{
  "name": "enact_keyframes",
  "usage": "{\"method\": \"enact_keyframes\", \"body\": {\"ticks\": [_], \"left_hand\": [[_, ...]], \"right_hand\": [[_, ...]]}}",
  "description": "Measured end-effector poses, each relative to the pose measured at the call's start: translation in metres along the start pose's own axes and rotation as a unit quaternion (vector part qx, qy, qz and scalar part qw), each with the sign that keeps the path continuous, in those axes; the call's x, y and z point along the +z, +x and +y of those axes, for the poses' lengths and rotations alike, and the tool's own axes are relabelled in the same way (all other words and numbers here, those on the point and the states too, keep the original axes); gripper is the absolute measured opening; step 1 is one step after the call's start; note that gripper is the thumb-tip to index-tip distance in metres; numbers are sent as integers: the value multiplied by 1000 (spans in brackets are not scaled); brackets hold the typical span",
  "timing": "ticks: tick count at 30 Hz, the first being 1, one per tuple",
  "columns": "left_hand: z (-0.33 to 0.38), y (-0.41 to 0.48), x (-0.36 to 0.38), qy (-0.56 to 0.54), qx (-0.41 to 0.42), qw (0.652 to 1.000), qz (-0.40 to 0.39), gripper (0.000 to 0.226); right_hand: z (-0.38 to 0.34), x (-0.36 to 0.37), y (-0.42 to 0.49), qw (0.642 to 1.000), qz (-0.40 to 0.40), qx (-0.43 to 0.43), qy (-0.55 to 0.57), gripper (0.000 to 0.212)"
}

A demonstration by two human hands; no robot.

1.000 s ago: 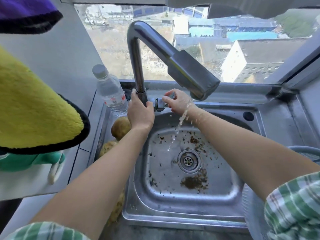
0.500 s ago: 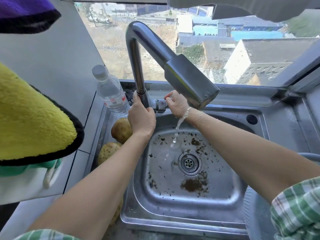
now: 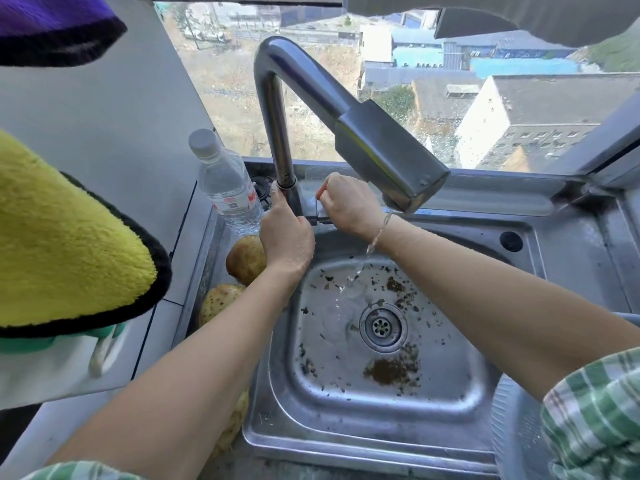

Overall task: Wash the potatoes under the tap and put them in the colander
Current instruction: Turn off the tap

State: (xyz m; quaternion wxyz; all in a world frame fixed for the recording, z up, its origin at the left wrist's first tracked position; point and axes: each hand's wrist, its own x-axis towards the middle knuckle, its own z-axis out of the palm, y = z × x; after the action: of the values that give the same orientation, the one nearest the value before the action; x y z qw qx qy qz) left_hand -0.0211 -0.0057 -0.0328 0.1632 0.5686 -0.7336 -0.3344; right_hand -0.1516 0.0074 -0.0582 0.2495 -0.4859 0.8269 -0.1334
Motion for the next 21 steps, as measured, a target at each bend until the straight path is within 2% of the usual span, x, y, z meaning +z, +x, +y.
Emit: {"method": "enact_keyframes", "body": {"ticks": [5,8,11,18,21], "left_hand": [[2,-1,0,1,-2,1000,-8,71],[1,-1,-3,2,-3,1000,-28,75],[3,-1,-4,-5,-8,999,-54,79],[-2,-1,-23,0,-28,992,-122,74],[-18,-12,-32,15,-24,994,-106,56]], "right_hand": [[-5,-6,-14,999,38,-22,-14,28],[-13,-13,-26,998,58,-3,9,28],[-18,-19,-36,999,46,-17,5,33],[-19,-19,-57,985,37,27,167,41],[-18,-13,-65,980,15,69,184,46]]}}
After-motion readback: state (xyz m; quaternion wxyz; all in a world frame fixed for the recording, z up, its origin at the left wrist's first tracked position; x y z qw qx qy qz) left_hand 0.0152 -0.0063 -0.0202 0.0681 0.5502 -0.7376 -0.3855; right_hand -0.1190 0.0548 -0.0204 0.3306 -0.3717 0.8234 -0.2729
